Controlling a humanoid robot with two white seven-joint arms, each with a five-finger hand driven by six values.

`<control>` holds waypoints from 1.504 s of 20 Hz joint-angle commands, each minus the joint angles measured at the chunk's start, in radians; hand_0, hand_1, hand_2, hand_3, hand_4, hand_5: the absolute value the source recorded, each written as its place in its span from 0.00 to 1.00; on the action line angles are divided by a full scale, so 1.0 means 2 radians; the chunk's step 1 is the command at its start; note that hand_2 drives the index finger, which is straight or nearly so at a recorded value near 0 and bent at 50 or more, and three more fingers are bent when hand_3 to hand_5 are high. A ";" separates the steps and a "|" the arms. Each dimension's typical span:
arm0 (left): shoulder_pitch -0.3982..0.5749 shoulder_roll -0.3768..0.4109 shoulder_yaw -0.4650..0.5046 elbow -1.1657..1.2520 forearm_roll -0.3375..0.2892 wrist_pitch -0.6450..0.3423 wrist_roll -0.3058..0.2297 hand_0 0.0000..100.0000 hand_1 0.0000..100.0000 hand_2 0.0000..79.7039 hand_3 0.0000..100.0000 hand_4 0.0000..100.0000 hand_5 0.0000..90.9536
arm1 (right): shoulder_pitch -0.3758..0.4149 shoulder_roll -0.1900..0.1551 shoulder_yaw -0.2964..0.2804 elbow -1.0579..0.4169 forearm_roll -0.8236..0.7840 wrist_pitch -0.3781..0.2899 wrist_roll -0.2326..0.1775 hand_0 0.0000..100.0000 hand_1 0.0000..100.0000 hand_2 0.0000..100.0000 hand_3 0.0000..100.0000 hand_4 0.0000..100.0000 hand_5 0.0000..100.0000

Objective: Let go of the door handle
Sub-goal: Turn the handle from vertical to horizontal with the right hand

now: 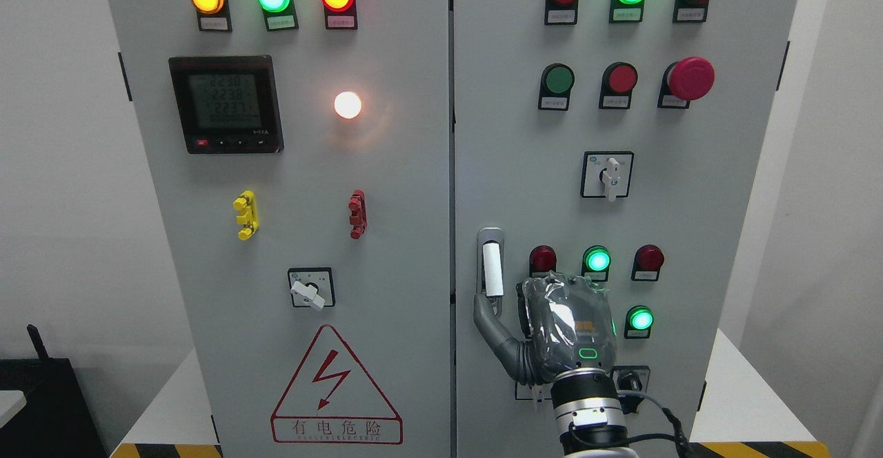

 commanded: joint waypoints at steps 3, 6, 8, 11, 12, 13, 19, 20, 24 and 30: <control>-0.001 0.000 0.005 0.008 0.000 0.000 0.000 0.12 0.39 0.00 0.00 0.00 0.00 | -0.001 0.000 -0.007 0.003 0.000 0.000 0.000 0.36 0.02 1.00 1.00 1.00 0.97; 0.000 0.000 0.005 0.008 0.000 0.000 0.000 0.12 0.39 0.00 0.00 0.00 0.00 | -0.001 0.000 -0.008 0.003 0.000 0.000 0.000 0.37 0.03 1.00 1.00 1.00 0.97; 0.000 0.000 0.005 0.008 0.000 0.000 0.000 0.12 0.39 0.00 0.00 0.00 0.00 | -0.001 0.000 -0.010 0.003 0.000 0.000 0.000 0.37 0.04 1.00 1.00 1.00 0.97; 0.000 0.000 0.005 0.008 0.000 0.000 0.000 0.12 0.39 0.00 0.00 0.00 0.00 | -0.002 0.000 -0.011 0.003 0.000 0.000 0.000 0.38 0.05 1.00 1.00 1.00 0.97; 0.000 0.000 0.005 0.008 0.000 0.000 0.000 0.12 0.39 0.00 0.00 0.00 0.00 | -0.002 0.000 -0.011 0.003 0.000 0.000 0.000 0.38 0.05 1.00 1.00 1.00 0.97; -0.001 0.000 0.005 0.008 0.000 0.000 0.000 0.12 0.39 0.00 0.00 0.00 0.00 | -0.002 0.000 -0.011 0.003 0.000 0.000 0.000 0.39 0.05 1.00 1.00 1.00 0.97; -0.001 0.000 0.005 0.008 0.000 0.000 0.000 0.12 0.39 0.00 0.00 0.00 0.00 | -0.002 0.000 -0.014 0.001 0.000 0.000 0.000 0.40 0.05 1.00 1.00 1.00 0.97; 0.000 0.000 0.005 0.008 0.000 0.000 0.000 0.12 0.39 0.00 0.00 0.00 0.00 | -0.002 0.000 -0.014 0.000 0.000 0.000 -0.002 0.40 0.05 1.00 1.00 1.00 0.97; -0.001 0.000 0.005 0.008 0.000 0.000 0.000 0.12 0.39 0.00 0.00 0.00 0.00 | -0.001 0.000 -0.015 -0.002 0.000 0.000 -0.002 0.40 0.05 1.00 1.00 1.00 0.97; -0.001 0.000 0.005 0.008 0.000 0.000 0.000 0.12 0.39 0.00 0.00 0.00 0.00 | 0.000 -0.002 -0.015 -0.006 0.000 0.000 -0.002 0.40 0.05 1.00 1.00 1.00 0.97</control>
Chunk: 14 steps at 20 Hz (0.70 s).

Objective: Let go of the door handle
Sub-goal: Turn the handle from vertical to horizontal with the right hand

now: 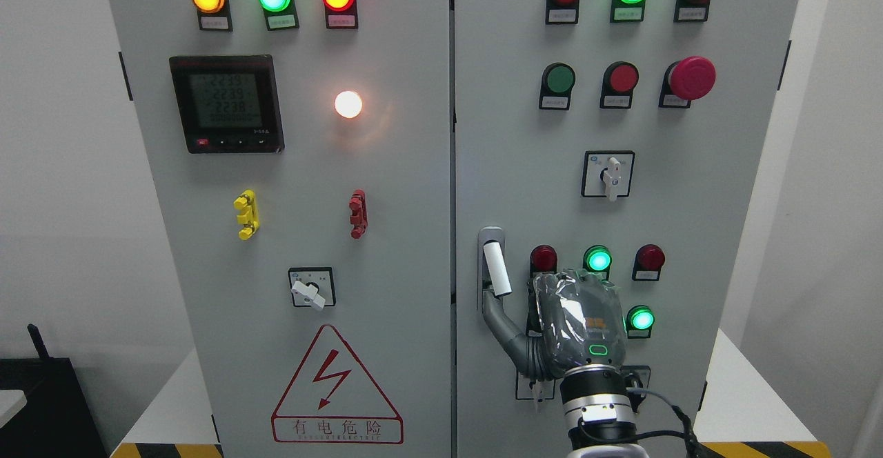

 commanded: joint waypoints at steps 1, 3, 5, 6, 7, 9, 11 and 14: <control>0.000 0.000 0.005 0.008 0.000 0.000 0.000 0.12 0.39 0.00 0.00 0.00 0.00 | 0.001 -0.002 -0.002 -0.005 0.000 0.000 -0.001 0.40 0.05 1.00 1.00 1.00 0.97; 0.000 0.000 0.005 0.008 0.000 0.000 0.000 0.12 0.39 0.00 0.00 0.00 0.00 | 0.003 -0.002 -0.007 -0.006 0.000 0.000 -0.002 0.40 0.05 1.00 1.00 1.00 0.97; 0.000 0.000 0.005 0.008 0.000 0.000 0.000 0.12 0.39 0.00 0.00 0.00 0.00 | 0.003 -0.003 -0.009 -0.006 0.000 0.000 -0.002 0.40 0.06 1.00 1.00 1.00 0.97; 0.000 0.000 0.005 0.008 0.000 0.000 0.000 0.12 0.39 0.00 0.00 0.00 0.00 | 0.003 -0.003 -0.009 -0.007 0.000 0.000 -0.002 0.40 0.07 1.00 1.00 1.00 0.97; 0.000 0.000 0.005 0.008 0.000 0.000 0.000 0.12 0.39 0.00 0.00 0.00 0.00 | 0.003 -0.004 -0.009 -0.008 0.000 0.000 -0.002 0.40 0.07 1.00 1.00 1.00 0.97; 0.000 0.000 0.005 0.008 0.000 0.000 0.000 0.12 0.39 0.00 0.00 0.00 0.00 | 0.003 -0.004 -0.009 -0.010 0.000 0.000 -0.002 0.40 0.08 1.00 1.00 1.00 0.97; 0.000 0.000 0.005 0.008 0.000 0.000 0.000 0.12 0.39 0.00 0.00 0.00 0.00 | 0.003 -0.004 -0.009 -0.010 0.000 0.000 -0.002 0.40 0.08 1.00 1.00 1.00 0.97; 0.000 0.000 0.005 0.008 0.000 0.000 0.000 0.12 0.39 0.00 0.00 0.00 0.00 | 0.004 -0.005 -0.009 -0.010 0.000 0.000 -0.002 0.40 0.08 1.00 1.00 1.00 0.97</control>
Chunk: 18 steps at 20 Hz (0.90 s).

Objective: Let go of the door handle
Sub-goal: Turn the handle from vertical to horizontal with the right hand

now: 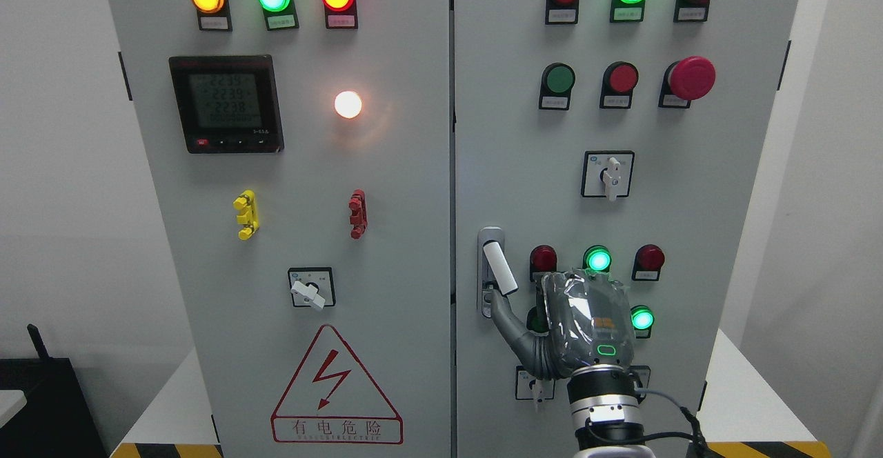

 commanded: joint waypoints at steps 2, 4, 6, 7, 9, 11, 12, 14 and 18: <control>0.000 0.000 0.005 0.008 0.000 0.000 0.000 0.12 0.39 0.00 0.00 0.00 0.00 | 0.000 -0.002 -0.010 -0.004 -0.001 -0.001 0.001 0.41 0.08 1.00 1.00 1.00 0.97; 0.000 0.000 0.005 0.008 0.000 0.000 0.000 0.12 0.39 0.00 0.00 0.00 0.00 | 0.000 -0.002 -0.011 -0.004 -0.001 -0.001 0.001 0.41 0.08 1.00 1.00 1.00 0.97; 0.000 0.000 0.005 0.008 0.000 0.000 0.000 0.12 0.39 0.00 0.00 0.00 0.00 | 0.000 -0.003 -0.012 -0.004 -0.001 -0.001 0.001 0.41 0.08 1.00 1.00 1.00 0.97; 0.000 0.000 0.005 0.008 0.000 0.000 0.000 0.12 0.39 0.00 0.00 0.00 0.00 | 0.000 -0.003 -0.012 -0.004 -0.001 -0.001 0.001 0.41 0.08 1.00 1.00 1.00 0.98; 0.000 0.000 0.005 0.008 0.000 0.000 0.000 0.12 0.39 0.00 0.00 0.00 0.00 | -0.001 -0.003 -0.013 -0.004 -0.001 -0.001 0.001 0.41 0.08 1.00 1.00 1.00 0.98; 0.000 0.000 0.005 0.008 0.000 0.000 0.000 0.12 0.39 0.00 0.00 0.00 0.00 | -0.001 -0.003 -0.013 -0.004 -0.001 -0.001 0.001 0.41 0.08 1.00 1.00 1.00 0.98; 0.000 0.000 0.005 0.008 0.000 0.000 0.000 0.12 0.39 0.00 0.00 0.00 0.00 | -0.001 -0.004 -0.013 -0.004 -0.001 -0.001 0.001 0.41 0.08 1.00 1.00 1.00 0.98; 0.000 0.000 0.005 0.008 0.000 0.000 0.000 0.12 0.39 0.00 0.00 0.00 0.00 | -0.001 -0.004 -0.014 -0.004 -0.001 -0.001 0.001 0.41 0.08 1.00 1.00 1.00 0.98; 0.000 0.000 0.005 0.008 0.000 0.000 0.000 0.12 0.39 0.00 0.00 0.00 0.00 | -0.001 -0.004 -0.014 -0.006 -0.001 -0.001 0.001 0.41 0.08 1.00 1.00 1.00 0.98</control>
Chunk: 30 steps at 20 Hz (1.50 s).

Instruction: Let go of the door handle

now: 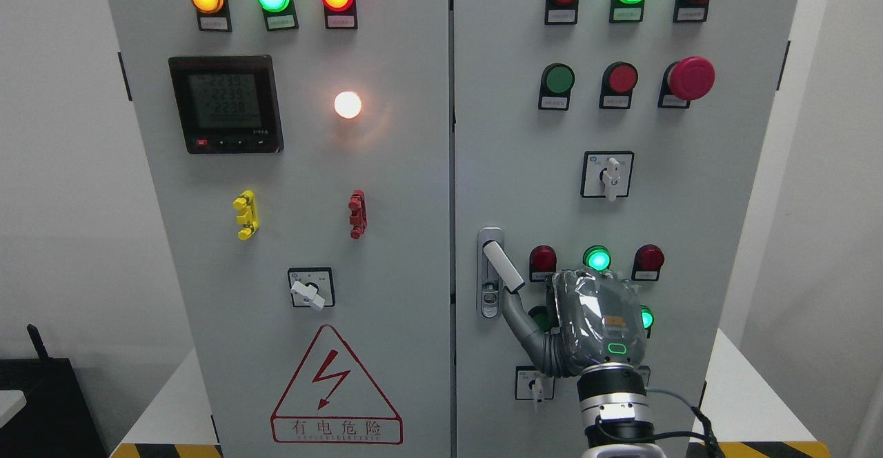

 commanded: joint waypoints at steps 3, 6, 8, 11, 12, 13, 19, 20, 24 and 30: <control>0.000 0.000 0.005 0.008 0.000 0.000 0.000 0.12 0.39 0.00 0.00 0.00 0.00 | -0.002 -0.001 -0.006 -0.004 0.000 0.000 0.001 0.42 0.08 1.00 1.00 1.00 0.98; 0.000 0.000 0.005 0.008 0.000 0.000 0.000 0.12 0.39 0.00 0.00 0.00 0.00 | -0.002 -0.002 -0.010 -0.004 -0.001 0.000 0.000 0.42 0.08 1.00 1.00 1.00 0.98; 0.000 0.000 0.005 0.008 0.000 0.000 0.000 0.12 0.39 0.00 0.00 0.00 0.00 | -0.002 -0.002 -0.010 -0.005 -0.001 0.000 0.001 0.42 0.08 1.00 1.00 1.00 0.98; 0.000 0.000 0.005 0.008 0.000 0.000 0.000 0.12 0.39 0.00 0.00 0.00 0.00 | -0.002 -0.002 -0.010 -0.006 -0.001 -0.001 0.001 0.42 0.08 1.00 1.00 1.00 0.98; 0.000 0.000 0.005 0.008 0.000 0.000 0.000 0.12 0.39 0.00 0.00 0.00 0.00 | -0.002 -0.002 -0.010 -0.006 -0.001 0.000 0.001 0.42 0.08 1.00 1.00 1.00 0.98; 0.000 0.000 0.005 0.008 0.000 0.000 0.000 0.12 0.39 0.00 0.00 0.00 0.00 | -0.002 -0.002 -0.010 -0.006 -0.001 0.000 0.001 0.42 0.08 1.00 1.00 1.00 0.98; 0.000 0.000 0.005 0.008 0.000 0.000 0.000 0.12 0.39 0.00 0.00 0.00 0.00 | -0.004 -0.003 -0.012 -0.006 -0.001 -0.001 0.001 0.42 0.08 1.00 1.00 1.00 0.98; 0.000 0.000 0.005 0.008 0.000 0.000 0.000 0.12 0.39 0.00 0.00 0.00 0.00 | -0.005 -0.004 -0.013 -0.006 -0.001 -0.001 0.001 0.42 0.08 1.00 1.00 1.00 0.98; 0.000 0.000 0.005 0.008 0.000 0.000 0.000 0.12 0.39 0.00 0.00 0.00 0.00 | -0.012 -0.004 -0.014 -0.006 -0.001 -0.001 0.001 0.42 0.08 1.00 1.00 1.00 0.98; 0.000 0.000 0.005 0.008 0.000 0.000 0.000 0.12 0.39 0.00 0.00 0.00 0.00 | -0.015 -0.005 -0.014 -0.007 -0.001 -0.001 0.001 0.42 0.08 0.99 1.00 1.00 0.98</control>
